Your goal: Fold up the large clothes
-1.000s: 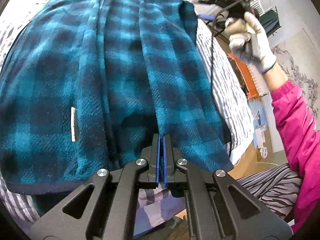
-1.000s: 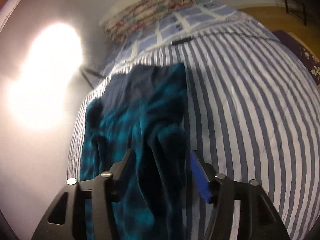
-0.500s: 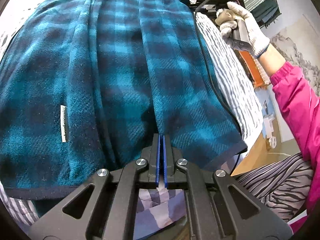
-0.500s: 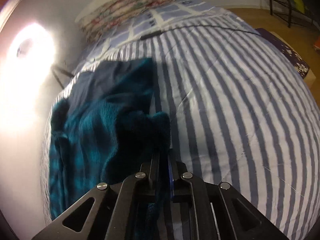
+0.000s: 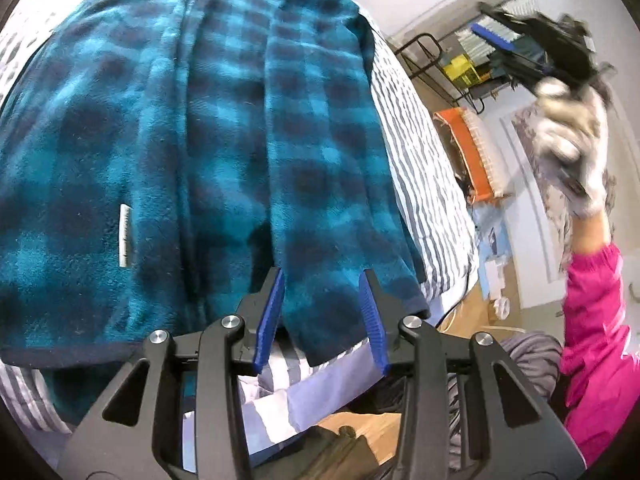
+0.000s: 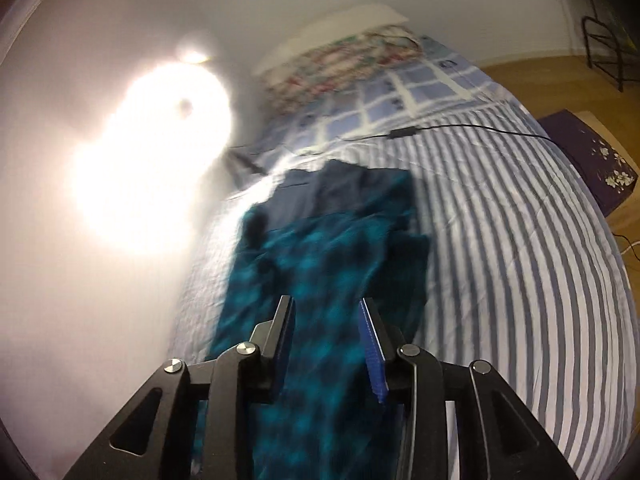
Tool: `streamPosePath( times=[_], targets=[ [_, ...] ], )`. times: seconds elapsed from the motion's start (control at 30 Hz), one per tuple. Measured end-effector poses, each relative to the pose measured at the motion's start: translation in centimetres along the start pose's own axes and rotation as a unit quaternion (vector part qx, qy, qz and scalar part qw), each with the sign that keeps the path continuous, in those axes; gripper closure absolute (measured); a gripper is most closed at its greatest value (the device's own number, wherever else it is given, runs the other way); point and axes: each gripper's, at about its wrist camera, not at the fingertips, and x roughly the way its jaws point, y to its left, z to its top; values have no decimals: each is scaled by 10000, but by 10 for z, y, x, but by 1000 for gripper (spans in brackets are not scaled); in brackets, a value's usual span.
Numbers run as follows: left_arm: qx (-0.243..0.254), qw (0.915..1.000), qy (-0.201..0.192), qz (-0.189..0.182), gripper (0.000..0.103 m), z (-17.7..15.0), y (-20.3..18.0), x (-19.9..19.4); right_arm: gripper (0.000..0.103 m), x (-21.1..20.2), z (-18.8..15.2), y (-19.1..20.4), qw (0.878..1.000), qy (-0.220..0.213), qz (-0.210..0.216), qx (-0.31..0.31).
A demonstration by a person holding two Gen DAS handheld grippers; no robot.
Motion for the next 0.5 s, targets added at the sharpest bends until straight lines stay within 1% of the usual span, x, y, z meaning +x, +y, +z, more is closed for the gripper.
streamPosePath(
  times=[0.07,0.13,0.2,0.23,0.27,0.3,0.33,0.37,0.43,0.5],
  targets=[
    [121,9997,-93,181,65,0,-9,1,68,-20,-28,11,9999,71,8,-140],
    [320,9990,-165,283,65,-3,-18,-2,68,-33,-66,19,9993,284,20,-236],
    [669,9968,-271,336,65,-11,-34,-8,67,-40,-99,18,9986,441,-24,-294],
    [829,9955,-303,336,65,-16,-42,-11,66,-42,-117,17,9981,515,-39,-339],
    [1074,9930,-337,352,62,-21,-53,-12,64,-44,-132,15,9977,573,-48,-357],
    [1399,9887,-369,404,60,-28,-66,-10,61,-44,-145,11,9974,629,-63,-350],
    [1676,9838,-403,497,57,-34,-76,-7,60,-43,-155,7,9972,671,-78,-323],
    [1968,9777,-397,619,56,-42,-88,-1,60,-40,-166,-1,9972,705,-88,-226],
    [2273,9706,-312,723,56,-50,-102,11,60,-34,-173,-16,9972,739,-79,44],
    [2524,9637,-292,825,56,-57,-114,22,60,-25,-172,-31,9966,752,20,331]
  ],
)
